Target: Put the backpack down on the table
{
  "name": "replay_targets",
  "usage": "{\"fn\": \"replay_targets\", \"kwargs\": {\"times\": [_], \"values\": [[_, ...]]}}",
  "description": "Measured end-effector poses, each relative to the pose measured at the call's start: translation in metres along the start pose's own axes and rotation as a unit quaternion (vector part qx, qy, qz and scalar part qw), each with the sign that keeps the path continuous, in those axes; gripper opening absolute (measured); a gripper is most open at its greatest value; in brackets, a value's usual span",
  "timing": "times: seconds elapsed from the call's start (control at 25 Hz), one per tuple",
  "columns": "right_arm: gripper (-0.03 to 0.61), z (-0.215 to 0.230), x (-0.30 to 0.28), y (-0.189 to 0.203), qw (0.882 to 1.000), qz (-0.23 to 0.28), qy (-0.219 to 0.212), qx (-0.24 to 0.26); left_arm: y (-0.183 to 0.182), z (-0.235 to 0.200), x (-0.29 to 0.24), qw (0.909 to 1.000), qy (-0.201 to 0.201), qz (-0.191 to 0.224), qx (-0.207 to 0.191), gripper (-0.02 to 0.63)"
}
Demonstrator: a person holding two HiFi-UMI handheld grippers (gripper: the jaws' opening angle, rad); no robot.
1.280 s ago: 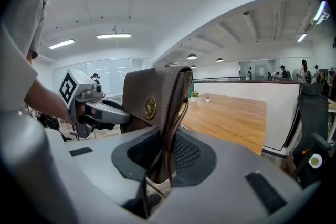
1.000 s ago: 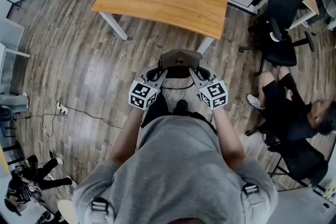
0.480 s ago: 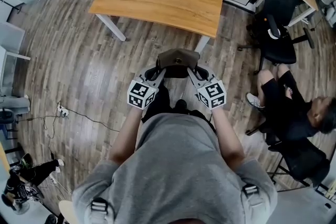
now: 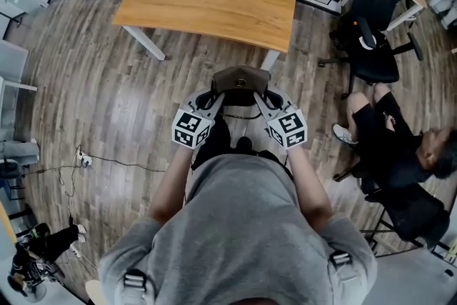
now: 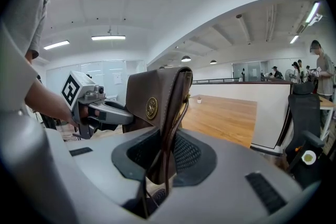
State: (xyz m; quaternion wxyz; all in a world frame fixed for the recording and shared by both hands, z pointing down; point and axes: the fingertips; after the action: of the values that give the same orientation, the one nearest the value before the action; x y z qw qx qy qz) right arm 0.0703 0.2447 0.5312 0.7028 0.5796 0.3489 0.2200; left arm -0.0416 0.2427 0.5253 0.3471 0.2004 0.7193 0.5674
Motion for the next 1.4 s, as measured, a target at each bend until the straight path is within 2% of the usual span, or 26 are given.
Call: {"fn": "replay_targets", "kwargs": {"times": [0.4, 1.4], "values": [[0.071, 0.022, -0.028, -0.004, 1.000, -0.008, 0.017, -0.008, -0.006, -0.028, -0.026, 0.9998, 0.018, -0.003, 0.001, 0.069], [0.072, 0.111, -0.165, -0.048, 0.997, -0.026, 0.073, -0.022, -0.055, -0.168, -0.128, 0.9968, 0.078, -0.017, 0.007, 0.067]]}}
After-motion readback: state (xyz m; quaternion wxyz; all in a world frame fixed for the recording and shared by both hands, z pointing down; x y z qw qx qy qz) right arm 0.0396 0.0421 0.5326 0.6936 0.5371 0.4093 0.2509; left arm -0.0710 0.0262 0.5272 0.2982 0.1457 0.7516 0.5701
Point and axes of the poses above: the fingertips, and each gripper's own axes: x backward along the fingers, z to its right, y out of its underside, and after that the axes turned 5 degrees about z, right-handed
